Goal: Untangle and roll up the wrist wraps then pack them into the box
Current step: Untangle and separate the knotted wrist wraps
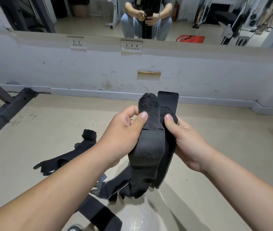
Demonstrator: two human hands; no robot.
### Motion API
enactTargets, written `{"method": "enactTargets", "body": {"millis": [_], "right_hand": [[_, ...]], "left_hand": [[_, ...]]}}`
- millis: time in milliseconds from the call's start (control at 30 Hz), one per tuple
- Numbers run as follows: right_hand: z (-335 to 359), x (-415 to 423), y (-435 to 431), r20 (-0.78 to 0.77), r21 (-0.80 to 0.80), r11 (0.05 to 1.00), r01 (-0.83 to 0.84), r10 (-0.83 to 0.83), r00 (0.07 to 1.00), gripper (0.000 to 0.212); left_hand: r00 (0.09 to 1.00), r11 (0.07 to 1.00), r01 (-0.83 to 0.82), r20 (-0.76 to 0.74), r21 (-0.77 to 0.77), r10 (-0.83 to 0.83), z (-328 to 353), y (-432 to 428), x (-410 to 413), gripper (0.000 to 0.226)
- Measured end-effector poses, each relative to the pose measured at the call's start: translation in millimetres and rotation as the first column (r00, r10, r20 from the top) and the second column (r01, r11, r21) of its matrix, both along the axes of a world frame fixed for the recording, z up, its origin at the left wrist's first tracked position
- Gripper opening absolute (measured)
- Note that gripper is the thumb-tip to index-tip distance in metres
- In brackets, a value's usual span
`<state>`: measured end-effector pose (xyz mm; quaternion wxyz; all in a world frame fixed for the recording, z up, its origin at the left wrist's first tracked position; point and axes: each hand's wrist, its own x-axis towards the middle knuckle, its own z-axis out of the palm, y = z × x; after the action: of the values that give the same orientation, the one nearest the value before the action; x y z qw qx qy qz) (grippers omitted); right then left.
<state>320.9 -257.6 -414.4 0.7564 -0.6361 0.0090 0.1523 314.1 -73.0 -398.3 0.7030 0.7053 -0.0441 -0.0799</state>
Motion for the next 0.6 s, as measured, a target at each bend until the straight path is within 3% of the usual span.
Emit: {"method": "enactTargets", "body": {"millis": [233, 300, 367, 467, 600], "right_hand": [[2, 11, -8, -0.165, 0.128, 0.963, 0.237, -0.215, 0.962, 0.043], [2, 14, -10, -0.252, 0.216, 0.938, 0.269, -0.213, 0.944, 0.049], [3, 16, -10, -0.270, 0.248, 0.933, 0.262, -0.193, 0.943, 0.055], [6, 8, -1, -0.196, 0.205, 0.969, 0.140, -0.100, 0.976, 0.051], [4, -2, 12, -0.040, 0.072, 0.997, 0.036, -0.033, 0.999, 0.040]], "left_hand": [[0.955, 0.935, -0.294, 0.085, 0.196, 0.283, 3, 11, 11, 0.030], [0.937, 0.915, -0.346, 0.019, 0.207, 0.350, 4, 12, 12, 0.030], [0.907, 0.910, -0.398, -0.103, 0.115, 0.409, 8, 9, 10, 0.028], [0.909, 0.925, -0.375, -0.219, -0.064, 0.354, 4, 2, 9, 0.024], [0.977, 0.980, -0.199, -0.080, -0.004, 0.198, 4, -5, 5, 0.022]]}}
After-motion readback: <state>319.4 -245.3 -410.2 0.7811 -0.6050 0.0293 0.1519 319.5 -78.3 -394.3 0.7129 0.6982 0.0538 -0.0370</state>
